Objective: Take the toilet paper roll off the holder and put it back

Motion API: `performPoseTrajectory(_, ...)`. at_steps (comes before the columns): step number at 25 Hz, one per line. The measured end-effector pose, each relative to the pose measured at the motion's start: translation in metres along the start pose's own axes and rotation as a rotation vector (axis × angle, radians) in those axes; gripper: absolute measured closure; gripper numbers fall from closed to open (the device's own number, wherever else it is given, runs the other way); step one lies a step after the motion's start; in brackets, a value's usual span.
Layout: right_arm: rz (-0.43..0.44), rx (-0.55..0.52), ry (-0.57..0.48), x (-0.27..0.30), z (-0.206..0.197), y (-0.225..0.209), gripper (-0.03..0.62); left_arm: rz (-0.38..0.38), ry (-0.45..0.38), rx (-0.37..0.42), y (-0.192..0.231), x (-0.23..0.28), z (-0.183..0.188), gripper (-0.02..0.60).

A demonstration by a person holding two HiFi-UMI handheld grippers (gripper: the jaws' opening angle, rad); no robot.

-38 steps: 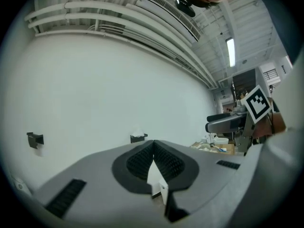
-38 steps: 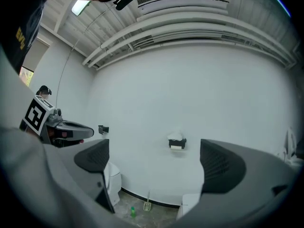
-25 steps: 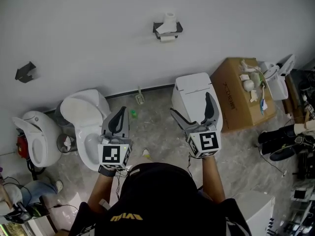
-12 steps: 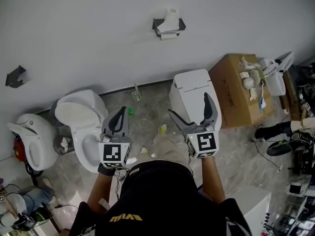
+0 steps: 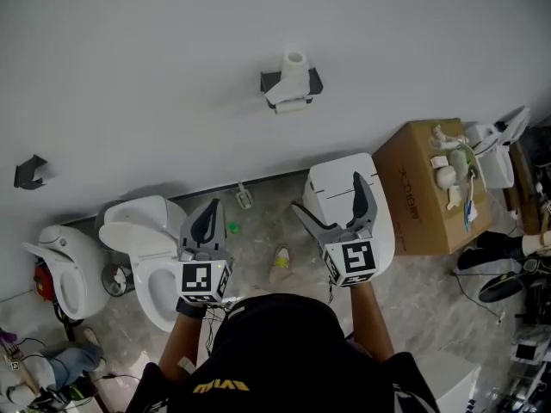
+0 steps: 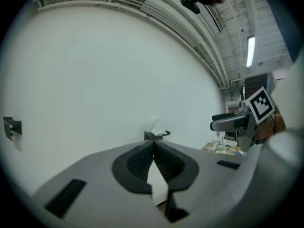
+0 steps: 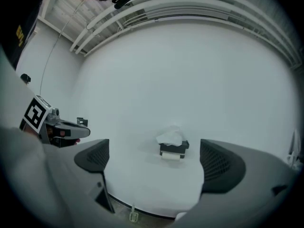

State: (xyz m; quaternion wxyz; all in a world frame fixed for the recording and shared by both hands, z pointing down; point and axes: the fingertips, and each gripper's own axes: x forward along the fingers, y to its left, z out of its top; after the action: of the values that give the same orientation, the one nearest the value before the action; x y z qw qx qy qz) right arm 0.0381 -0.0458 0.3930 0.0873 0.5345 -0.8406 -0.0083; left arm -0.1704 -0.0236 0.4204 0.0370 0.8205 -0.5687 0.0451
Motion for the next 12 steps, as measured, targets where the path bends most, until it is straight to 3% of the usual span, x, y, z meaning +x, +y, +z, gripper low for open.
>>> performPoseTrajectory(6, 0.02, 0.034, -0.01, 0.048, -0.004, -0.057, 0.011, 0.002, -0.003, 0.085, -0.014, 0.074, 0.028, 0.571)
performPoseTrajectory(12, 0.038, 0.039, 0.017, 0.083, -0.022, -0.1, 0.011, 0.076, -0.008, 0.078, -0.007, 0.115, 0.041, 0.571)
